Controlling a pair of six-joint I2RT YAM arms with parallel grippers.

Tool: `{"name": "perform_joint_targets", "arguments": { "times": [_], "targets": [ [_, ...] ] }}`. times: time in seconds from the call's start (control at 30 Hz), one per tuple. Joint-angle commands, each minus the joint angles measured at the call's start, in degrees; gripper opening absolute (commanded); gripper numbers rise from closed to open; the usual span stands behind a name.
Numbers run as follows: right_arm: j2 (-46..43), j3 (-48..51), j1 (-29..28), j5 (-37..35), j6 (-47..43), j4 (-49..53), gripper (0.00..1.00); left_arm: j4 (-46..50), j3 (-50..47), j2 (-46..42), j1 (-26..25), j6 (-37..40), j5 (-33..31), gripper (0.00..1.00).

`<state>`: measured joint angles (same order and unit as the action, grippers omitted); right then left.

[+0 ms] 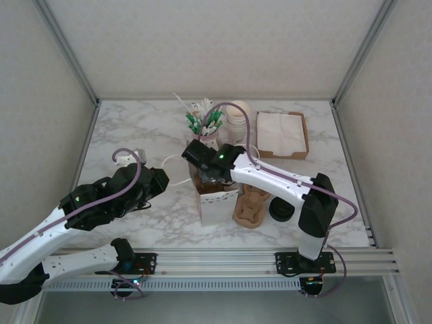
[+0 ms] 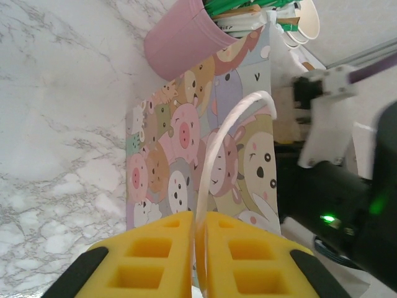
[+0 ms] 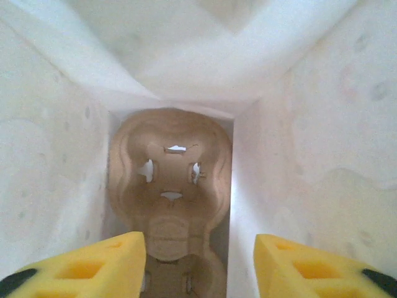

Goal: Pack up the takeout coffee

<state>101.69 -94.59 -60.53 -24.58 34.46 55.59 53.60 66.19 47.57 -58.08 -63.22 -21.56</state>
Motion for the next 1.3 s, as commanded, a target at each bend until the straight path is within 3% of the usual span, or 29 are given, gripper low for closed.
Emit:
{"name": "perform_joint_targets", "arguments": {
  "times": [0.0,0.17,0.27,0.4,0.63,0.93,1.27],
  "targets": [
    [-4.4,-3.7,-0.2,-2.8,0.0,4.0,0.60,-0.8,0.8,-0.4,-0.8,0.1,-1.0,0.14],
    [-7.6,-5.7,-0.1,-2.0,-0.7,5.1,0.66,-1.4,1.4,-0.4,-1.5,1.0,-1.0,0.25],
    [-9.1,-6.3,-0.2,-1.4,-0.9,5.9,0.67,-1.5,2.0,-0.5,-1.6,1.1,-1.0,0.47],
    [-10.3,-6.6,-0.1,-0.3,-1.4,6.3,0.66,-0.8,3.6,-0.5,-1.6,1.9,-1.2,0.65],
    [-9.5,-8.8,-0.2,2.7,-0.8,9.2,0.62,2.2,7.5,-0.6,-1.6,5.5,-3.4,0.83],
    [-9.4,-9.7,-1.3,4.4,-0.3,12.3,0.50,9.0,13.4,-1.4,-1.6,10.1,-9.0,0.92],
    [-8.8,-9.3,-2.8,4.6,0.3,14.3,0.36,13.2,15.8,-0.9,-1.5,13.2,-11.9,0.89]
  ]
}}
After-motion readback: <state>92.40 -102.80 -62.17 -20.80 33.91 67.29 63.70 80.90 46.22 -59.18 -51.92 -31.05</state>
